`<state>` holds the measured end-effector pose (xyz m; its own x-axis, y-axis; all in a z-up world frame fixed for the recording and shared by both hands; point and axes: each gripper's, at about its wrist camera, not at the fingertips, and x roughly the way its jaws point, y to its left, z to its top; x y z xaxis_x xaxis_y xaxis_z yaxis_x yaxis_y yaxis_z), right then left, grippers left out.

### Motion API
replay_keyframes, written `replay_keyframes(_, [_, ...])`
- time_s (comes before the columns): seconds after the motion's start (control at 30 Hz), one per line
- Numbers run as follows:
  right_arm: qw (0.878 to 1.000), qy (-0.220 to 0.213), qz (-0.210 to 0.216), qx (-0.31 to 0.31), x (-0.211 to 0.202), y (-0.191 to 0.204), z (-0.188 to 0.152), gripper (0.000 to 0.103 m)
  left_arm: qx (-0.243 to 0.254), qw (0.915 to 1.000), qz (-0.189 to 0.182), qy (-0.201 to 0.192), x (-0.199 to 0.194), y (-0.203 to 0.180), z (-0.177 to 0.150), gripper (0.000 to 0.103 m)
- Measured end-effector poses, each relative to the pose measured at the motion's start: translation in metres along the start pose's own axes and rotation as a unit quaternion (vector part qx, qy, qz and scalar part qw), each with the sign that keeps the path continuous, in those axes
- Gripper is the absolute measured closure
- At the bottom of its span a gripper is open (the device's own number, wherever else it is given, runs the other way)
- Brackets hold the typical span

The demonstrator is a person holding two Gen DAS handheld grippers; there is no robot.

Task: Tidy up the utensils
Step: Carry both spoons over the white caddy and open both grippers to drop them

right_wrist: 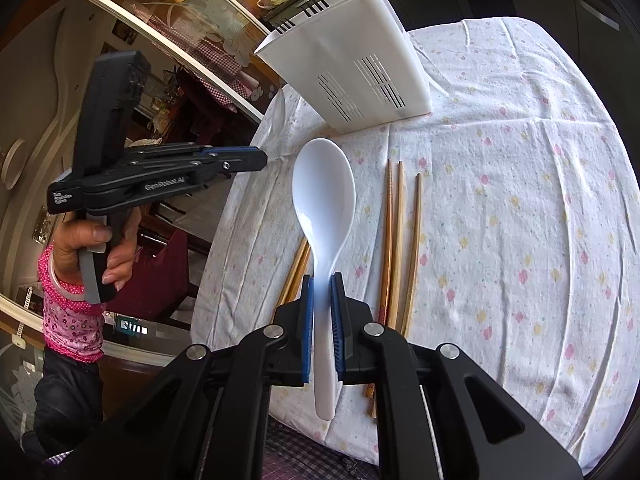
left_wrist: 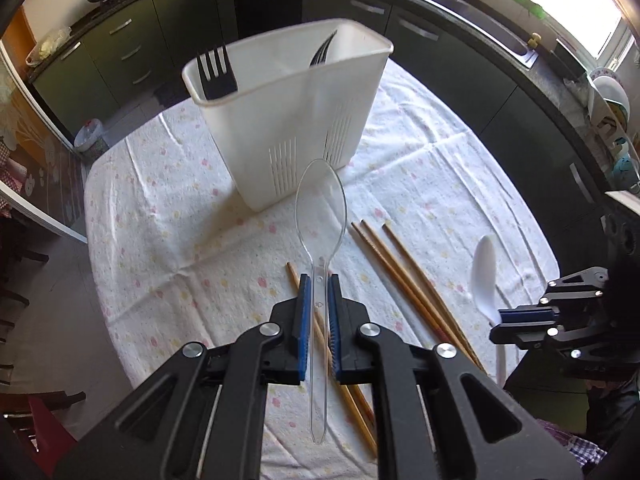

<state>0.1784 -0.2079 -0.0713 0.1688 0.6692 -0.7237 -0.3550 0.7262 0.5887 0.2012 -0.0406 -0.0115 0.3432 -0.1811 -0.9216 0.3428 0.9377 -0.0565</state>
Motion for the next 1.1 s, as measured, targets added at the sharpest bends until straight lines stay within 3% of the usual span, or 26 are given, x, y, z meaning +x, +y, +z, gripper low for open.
replay_keyframes(0.13, [1.0,-0.003,0.001,-0.002,-0.001,0.001,0.001,0.094,-0.009,0.9971,-0.003,-0.075,-0.049,-0.003,0.033,0.095])
replay_keyframes(0.23, [1.0,-0.006,0.002,-0.002,-0.003,0.001,0.001,0.094,-0.031,0.988,-0.002,-0.151,-0.075,0.001,0.07,0.095])
replay_keyframes(0.33, [1.0,-0.012,0.005,-0.001,-0.008,0.0,0.0,0.094,-0.052,0.9719,0.0,-0.229,-0.084,0.011,0.099,0.095])
replay_keyframes(0.47, [1.0,-0.02,0.009,0.002,-0.014,-0.002,0.0,0.094,-0.093,0.9476,-0.003,-0.306,-0.071,0.028,0.12,0.095])
replay_keyframes(0.6, [1.0,-0.025,0.01,0.004,-0.018,-0.004,-0.001,0.094,-0.105,0.923,0.017,-0.37,-0.053,0.034,0.119,0.095])
replay_keyframes(0.73, [0.999,-0.031,0.012,0.001,-0.02,-0.003,0.001,0.094,-0.097,0.9046,0.049,-0.412,-0.039,0.031,0.105,0.095])
replay_keyframes(0.83, [0.999,-0.043,0.016,-0.003,-0.023,0.0,0.005,0.094,-0.092,0.9055,0.055,-0.411,-0.026,0.024,0.092,0.095])
replay_keyframes(0.97, [0.997,-0.078,0.017,-0.016,-0.033,0.011,0.02,0.094,-0.089,0.9132,0.065,-0.392,-0.007,0.02,0.074,0.094])
replay_keyframes(1.1, [0.989,-0.142,0.006,-0.045,-0.053,0.033,0.052,0.094,-0.096,0.92,0.065,-0.374,0.002,0.025,0.059,0.081])
